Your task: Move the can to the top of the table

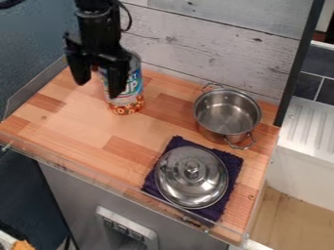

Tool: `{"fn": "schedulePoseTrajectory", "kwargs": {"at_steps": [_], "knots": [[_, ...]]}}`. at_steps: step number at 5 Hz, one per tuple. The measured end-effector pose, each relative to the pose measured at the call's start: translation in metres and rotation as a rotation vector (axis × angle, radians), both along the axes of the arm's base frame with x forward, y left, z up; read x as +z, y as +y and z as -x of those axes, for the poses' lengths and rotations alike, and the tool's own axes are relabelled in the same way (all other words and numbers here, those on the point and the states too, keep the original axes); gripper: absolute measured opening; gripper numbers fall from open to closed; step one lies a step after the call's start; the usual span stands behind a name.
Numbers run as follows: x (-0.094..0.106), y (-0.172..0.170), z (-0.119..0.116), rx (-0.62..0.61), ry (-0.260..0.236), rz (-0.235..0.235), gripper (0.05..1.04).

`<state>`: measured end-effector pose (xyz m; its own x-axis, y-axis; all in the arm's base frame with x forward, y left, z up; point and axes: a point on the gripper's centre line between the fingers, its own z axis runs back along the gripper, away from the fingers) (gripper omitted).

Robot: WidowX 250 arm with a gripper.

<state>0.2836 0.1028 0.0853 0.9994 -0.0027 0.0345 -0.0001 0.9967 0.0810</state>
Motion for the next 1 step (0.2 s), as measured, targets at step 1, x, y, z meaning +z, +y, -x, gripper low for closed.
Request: {"fn": "schedulePoseTrajectory", "kwargs": {"at_steps": [1], "knots": [[0.0079,-0.0011,0.0150,0.001,0.013,0.009,1.001]]}}
